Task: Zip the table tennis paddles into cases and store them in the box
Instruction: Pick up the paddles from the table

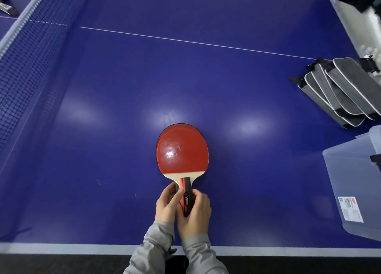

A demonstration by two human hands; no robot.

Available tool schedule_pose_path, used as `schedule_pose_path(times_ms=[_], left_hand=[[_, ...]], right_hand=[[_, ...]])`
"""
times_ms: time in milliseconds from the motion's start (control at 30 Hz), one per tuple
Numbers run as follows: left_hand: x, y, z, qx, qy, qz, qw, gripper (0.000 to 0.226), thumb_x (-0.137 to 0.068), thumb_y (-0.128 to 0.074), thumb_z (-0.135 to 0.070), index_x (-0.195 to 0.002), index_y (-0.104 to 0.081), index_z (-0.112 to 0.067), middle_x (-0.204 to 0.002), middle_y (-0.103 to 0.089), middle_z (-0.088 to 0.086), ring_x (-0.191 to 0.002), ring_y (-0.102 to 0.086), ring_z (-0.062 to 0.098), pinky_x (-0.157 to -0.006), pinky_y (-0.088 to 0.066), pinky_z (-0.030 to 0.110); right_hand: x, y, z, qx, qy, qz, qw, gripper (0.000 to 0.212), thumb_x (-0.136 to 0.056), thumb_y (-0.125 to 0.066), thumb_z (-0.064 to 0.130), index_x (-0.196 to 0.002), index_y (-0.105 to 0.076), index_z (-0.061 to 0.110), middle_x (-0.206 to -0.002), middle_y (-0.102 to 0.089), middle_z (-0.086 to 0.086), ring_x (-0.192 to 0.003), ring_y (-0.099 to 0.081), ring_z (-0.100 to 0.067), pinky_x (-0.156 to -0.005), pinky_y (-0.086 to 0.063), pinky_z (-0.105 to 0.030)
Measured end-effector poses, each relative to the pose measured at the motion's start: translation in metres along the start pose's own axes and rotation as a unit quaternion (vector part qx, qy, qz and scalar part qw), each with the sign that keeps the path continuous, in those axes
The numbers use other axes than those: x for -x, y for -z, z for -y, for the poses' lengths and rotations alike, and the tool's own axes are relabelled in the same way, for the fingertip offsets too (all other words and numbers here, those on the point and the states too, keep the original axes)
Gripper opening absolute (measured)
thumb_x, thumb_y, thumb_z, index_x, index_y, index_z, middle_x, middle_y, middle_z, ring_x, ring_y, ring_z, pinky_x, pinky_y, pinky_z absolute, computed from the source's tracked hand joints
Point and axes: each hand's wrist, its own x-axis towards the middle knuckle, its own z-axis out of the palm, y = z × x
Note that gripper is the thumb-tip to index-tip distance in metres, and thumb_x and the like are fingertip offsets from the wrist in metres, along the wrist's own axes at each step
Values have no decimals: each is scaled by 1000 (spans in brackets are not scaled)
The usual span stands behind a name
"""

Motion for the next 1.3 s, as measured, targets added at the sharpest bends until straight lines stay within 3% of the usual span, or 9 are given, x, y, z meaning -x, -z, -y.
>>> schedule_pose_path(times_ms=[133, 300, 433, 500, 600, 700, 833, 1000, 1300], left_hand=[[1, -3, 0, -18, -7, 4, 1000, 12, -88, -58, -6, -98, -61, 0, -67, -61, -6, -63, -57, 6, -57, -48, 17], [2, -3, -3, -34, -4, -3, 999, 14, -87, -61, -6, -100, -62, -2, -75, -65, -1, -68, -61, 7, -61, -49, 16], [2, -4, -5, -67, 14, -21, 997, 23, -81, -70, -9, -103, -63, -12, -86, -70, -2, -71, -65, -1, -62, -49, 11], [3, -8, -6, -94, 24, -32, 995, 35, -71, -80, -19, -101, -62, -16, -86, -69, -2, -74, -64, 6, -65, -51, 17], [5, -18, -7, -208, 19, -70, 975, 38, -58, -82, -34, -81, -54, -22, -68, -58, -7, -62, -53, 11, -63, -49, 28], [5, -27, -5, -275, 8, -126, 953, 35, -66, -77, -20, -71, -42, -21, -65, -50, -5, -56, -45, 12, -52, -37, 23], [3, -35, -2, -288, 12, -173, 942, 20, -68, -60, -5, -74, -45, -16, -68, -50, 2, -58, -42, 19, -52, -38, 27], [1, -36, 2, -309, -1, -191, 932, 17, -72, -61, -5, -73, -46, -14, -66, -49, 1, -58, -42, 20, -58, -41, 31], [9, -18, -14, -294, -35, -213, 931, 20, -69, -58, -3, -61, -43, -15, -52, -38, -5, -51, -30, 16, -47, -30, 26]], right_hand=[[3, 2, 2, 7, 25, 3, 1000, 46, -67, -72, 29, -107, -58, 13, -93, -52, 9, -91, -54, -16, -74, -30, -19], [6, 12, -10, 10, 38, 69, 997, 62, -67, -74, 33, -121, -52, 12, -117, -52, 7, -110, -48, -12, -86, -32, -28], [6, 38, -29, 22, 59, 92, 994, 72, -67, -78, 35, -128, -48, 12, -126, -47, 7, -117, -44, -10, -95, -33, -30], [-1, 54, -41, 34, 54, 62, 996, 68, -68, -81, 29, -125, -51, 8, -124, -52, 0, -115, -48, -16, -95, -38, -37], [-16, 76, -53, 40, 15, 21, 999, 61, -71, -80, 22, -123, -52, 7, -120, -56, -5, -113, -52, -23, -95, -42, -42], [-31, 90, -60, 42, 7, -2, 999, 55, -73, -77, 15, -121, -54, 5, -117, -57, -9, -110, -54, -28, -93, -43, -45], [-46, 101, -64, 35, -2, -6, 999, 48, -76, -74, 13, -120, -55, 3, -118, -57, -12, -111, -52, -28, -93, -43, -48], [-54, 107, -69, 18, 3, 4, 1000, 43, -79, -70, 10, -119, -55, 3, -118, -56, -11, -111, -52, -27, -96, -43, -48], [-64, 114, -74, 33, 35, 32, 998, 43, -78, -71, 7, -118, -56, 0, -116, -58, -13, -109, -55, -30, -94, -45, -48]])
